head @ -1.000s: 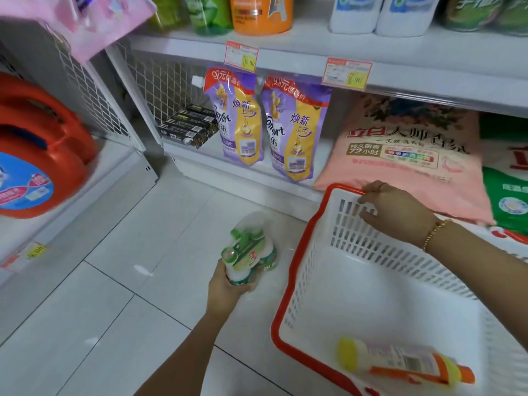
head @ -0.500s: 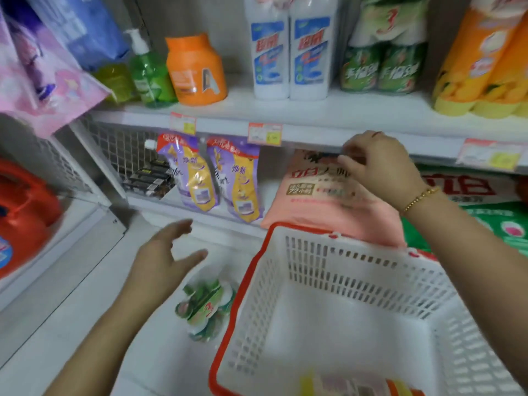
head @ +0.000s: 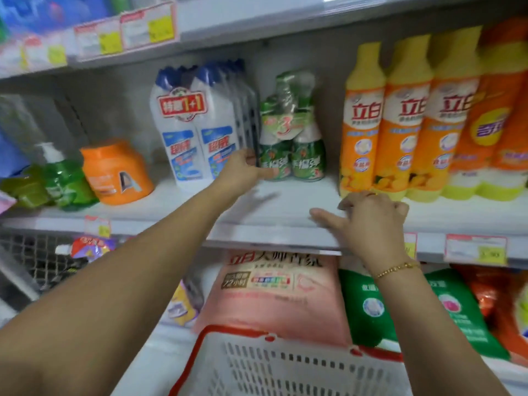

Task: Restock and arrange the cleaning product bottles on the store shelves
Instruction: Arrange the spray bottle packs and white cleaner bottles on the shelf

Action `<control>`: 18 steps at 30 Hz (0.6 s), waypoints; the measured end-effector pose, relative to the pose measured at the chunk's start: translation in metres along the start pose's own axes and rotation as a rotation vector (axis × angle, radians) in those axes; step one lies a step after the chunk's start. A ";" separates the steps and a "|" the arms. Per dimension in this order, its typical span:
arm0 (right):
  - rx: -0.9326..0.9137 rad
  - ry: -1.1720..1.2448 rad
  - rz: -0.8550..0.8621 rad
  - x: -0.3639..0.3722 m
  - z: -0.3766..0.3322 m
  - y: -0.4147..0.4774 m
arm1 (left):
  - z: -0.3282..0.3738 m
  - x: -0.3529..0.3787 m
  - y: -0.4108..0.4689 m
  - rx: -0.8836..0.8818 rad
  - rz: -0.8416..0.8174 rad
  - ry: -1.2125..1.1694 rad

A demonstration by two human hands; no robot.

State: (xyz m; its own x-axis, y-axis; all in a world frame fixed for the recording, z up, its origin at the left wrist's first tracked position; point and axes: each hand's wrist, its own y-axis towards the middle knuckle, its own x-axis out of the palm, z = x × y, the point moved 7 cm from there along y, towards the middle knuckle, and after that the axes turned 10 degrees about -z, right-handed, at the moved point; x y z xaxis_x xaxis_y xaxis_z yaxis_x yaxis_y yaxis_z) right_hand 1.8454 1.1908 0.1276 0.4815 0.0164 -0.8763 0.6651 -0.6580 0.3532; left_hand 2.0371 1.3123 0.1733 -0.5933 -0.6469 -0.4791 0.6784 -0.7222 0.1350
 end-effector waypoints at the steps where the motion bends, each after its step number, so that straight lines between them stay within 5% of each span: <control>1: 0.016 -0.038 0.010 0.001 0.002 0.001 | -0.001 0.007 0.014 0.002 0.031 0.007; 5: -0.002 -0.172 0.058 0.012 -0.007 0.004 | -0.013 0.011 0.061 -0.009 0.179 -0.002; 10: -0.081 -0.108 0.245 0.015 -0.006 -0.001 | -0.025 0.012 0.087 -0.013 0.097 -0.131; 18: -0.131 -0.021 0.360 0.013 -0.007 -0.004 | -0.015 0.027 0.057 0.089 0.154 -0.009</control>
State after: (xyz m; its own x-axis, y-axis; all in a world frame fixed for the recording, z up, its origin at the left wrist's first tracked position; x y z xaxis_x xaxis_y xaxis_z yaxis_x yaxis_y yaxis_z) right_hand 1.8534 1.1989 0.1169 0.6867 -0.2148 -0.6944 0.5232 -0.5172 0.6774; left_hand 2.0666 1.2578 0.1550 -0.4899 -0.7533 -0.4387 0.7208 -0.6331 0.2823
